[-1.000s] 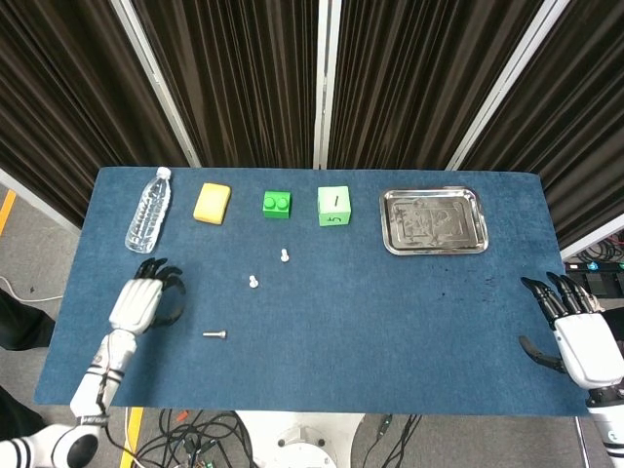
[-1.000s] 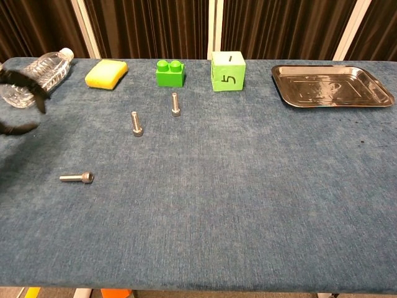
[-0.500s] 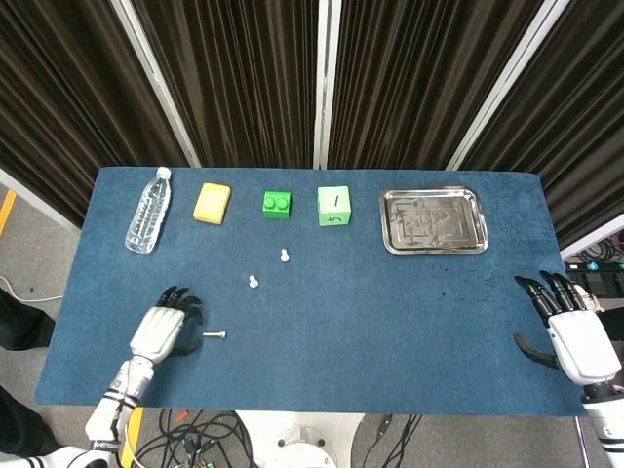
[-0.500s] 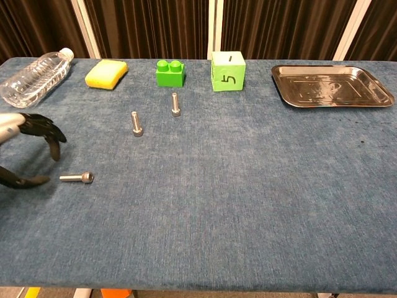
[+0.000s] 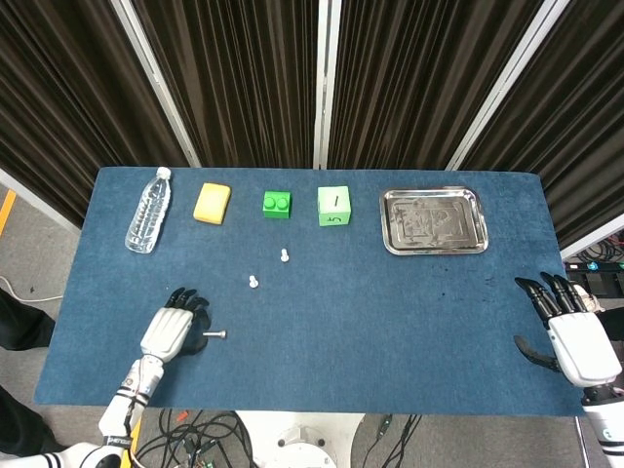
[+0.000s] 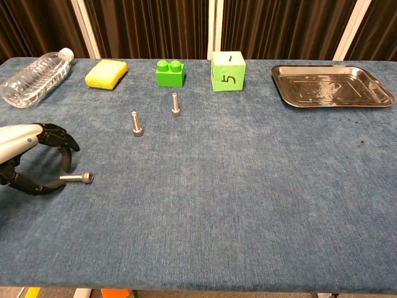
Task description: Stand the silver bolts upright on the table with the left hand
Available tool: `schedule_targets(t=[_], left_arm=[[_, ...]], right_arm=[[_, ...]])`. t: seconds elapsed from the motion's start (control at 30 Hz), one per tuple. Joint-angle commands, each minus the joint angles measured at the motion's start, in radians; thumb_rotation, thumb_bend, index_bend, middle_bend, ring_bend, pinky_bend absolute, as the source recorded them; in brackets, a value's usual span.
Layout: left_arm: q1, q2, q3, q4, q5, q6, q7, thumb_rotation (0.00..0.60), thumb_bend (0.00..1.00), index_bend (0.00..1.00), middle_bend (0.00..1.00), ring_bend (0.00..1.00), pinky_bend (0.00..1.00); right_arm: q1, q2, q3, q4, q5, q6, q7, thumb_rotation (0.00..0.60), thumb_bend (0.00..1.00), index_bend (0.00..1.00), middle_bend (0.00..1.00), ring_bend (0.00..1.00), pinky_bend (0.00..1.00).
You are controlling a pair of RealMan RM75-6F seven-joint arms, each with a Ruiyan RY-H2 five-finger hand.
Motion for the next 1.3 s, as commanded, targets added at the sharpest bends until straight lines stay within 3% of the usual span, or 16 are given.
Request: schedule_targets(t=[0.03,0.73,0.9,1.3], left_arm=[[0.006,-0.002,0.003,0.008,0.006,0.000,-0.011,0.600,0.33,0.52,0.22,0.06,0.00],[0.013,-0.026,-0.012,0.022,0.021,-0.015,-0.054,0.600,0.34,0.52,0.22,0.06,0.00],[0.010,-0.030,-0.021,0.023,0.016,-0.024,-0.064,0.600,0.39,0.54,0.23,0.06,0.00],[-0.002,0.035,-0.045,-0.019,0.032,-0.014,-0.056,0.600,0.43,0.55,0.23,0.06,0.00]], right_arm=[[0.000,0.001,-0.001,-0.003,-0.001,-0.001,-0.003,0.600,0.20,0.08,0.14,0.00,0.01],[-0.007,0.006,-0.004,-0.018,0.001,0.009,-0.016,0.600,0.20,0.08,0.14,0.00,0.01],[-0.009,0.005,-0.005,-0.015,0.001,0.012,-0.012,0.600,0.20,0.08,0.14,0.00,0.01],[-0.010,0.004,-0.002,-0.011,0.001,0.015,-0.010,0.600,0.20,0.08,0.15,0.00,0.01]])
